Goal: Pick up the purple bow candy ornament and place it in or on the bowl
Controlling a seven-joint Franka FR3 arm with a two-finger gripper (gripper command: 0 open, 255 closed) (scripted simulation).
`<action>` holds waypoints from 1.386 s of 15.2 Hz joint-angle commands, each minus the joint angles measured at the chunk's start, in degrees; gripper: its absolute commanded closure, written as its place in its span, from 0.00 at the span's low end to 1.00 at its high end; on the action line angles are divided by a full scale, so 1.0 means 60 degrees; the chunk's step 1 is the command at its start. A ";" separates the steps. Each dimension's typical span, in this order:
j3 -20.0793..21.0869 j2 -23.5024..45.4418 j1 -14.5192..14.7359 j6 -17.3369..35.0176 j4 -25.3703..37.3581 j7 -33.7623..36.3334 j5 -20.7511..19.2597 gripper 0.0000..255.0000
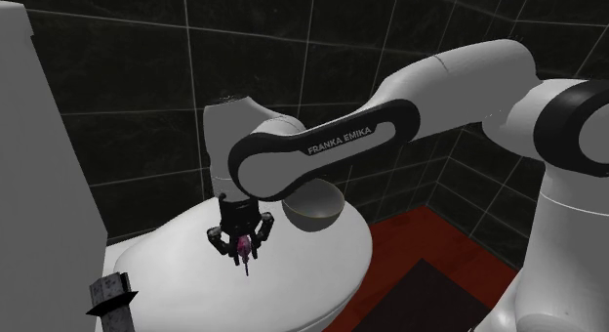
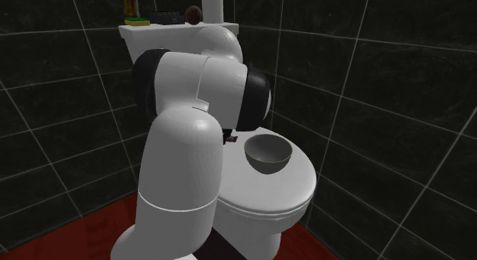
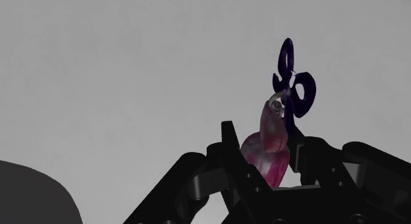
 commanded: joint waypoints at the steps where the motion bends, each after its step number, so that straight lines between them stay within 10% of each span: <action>1: 0.0038 -0.0106 -0.0008 -0.0244 0.0156 -0.0016 0.0076 1.00; 21: 0.0204 -0.0683 -0.0049 -0.2628 0.2084 -0.0163 0.0473 1.00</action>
